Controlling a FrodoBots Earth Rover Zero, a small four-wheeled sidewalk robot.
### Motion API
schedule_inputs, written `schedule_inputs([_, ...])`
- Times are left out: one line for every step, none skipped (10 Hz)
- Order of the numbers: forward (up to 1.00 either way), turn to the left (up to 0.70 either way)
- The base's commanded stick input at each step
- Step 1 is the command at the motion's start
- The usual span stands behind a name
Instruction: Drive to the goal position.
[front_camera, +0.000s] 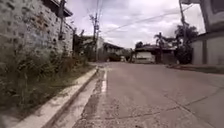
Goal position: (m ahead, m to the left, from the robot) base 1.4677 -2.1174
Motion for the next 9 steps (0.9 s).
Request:
schedule_inputs([0.7,-0.32])
schedule_inputs([0.3,-0.08])
schedule_inputs([0.1,0.0])
schedule_inputs([0.06,0.0])
schedule_inputs([0.06,0.0])
schedule_inputs([0.15,0.0])
schedule_inputs([0.17,0.0])
schedule_inputs([0.09,0.0])
schedule_inputs([0.32,0.0])
